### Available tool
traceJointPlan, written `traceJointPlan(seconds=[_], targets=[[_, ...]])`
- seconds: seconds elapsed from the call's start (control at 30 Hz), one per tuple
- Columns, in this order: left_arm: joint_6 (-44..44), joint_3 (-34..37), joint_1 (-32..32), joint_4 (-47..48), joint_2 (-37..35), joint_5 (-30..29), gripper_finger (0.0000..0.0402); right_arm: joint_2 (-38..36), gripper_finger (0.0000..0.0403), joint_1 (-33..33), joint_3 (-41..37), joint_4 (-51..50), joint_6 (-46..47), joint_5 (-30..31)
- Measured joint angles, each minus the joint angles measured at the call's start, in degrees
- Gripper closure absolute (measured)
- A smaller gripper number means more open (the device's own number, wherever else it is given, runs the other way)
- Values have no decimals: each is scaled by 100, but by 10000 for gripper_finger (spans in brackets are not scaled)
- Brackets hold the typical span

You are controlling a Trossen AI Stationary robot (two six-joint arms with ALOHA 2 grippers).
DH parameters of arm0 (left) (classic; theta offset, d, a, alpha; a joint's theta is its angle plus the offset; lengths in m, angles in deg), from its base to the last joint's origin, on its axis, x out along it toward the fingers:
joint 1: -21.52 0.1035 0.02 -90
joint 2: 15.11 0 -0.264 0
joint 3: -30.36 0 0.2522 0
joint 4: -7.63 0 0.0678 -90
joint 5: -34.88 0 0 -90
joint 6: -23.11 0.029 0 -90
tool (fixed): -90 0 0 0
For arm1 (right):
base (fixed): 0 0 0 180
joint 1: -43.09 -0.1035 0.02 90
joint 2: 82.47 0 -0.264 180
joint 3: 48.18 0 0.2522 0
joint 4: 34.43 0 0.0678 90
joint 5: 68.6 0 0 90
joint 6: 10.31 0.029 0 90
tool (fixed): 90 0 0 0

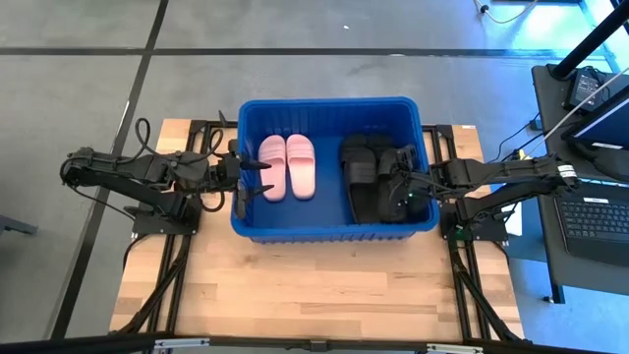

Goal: Pick and place slides into bin
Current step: Put the black slipper into the blue bin

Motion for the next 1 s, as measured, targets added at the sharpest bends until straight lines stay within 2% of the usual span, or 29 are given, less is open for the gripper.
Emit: traceJointPlan(seconds=[0.13, 0.37, 0.63, 1.0], targets=[[-3, 0, 2, 0, -1, 0, 168, 1, 169, 0, 2, -296, 471, -274], [-2, 0, 2, 0, 0, 0, 168, -1, 169, -4, 8, -623, 945, -391], [-2, 0, 2, 1, -1, 0, 168, -1, 168, -2, 386, -853, 1875, -844], [-2, 0, 2, 2, 0, 0, 168, 1, 168, -2, 967, -1269, 2986, -1815]])
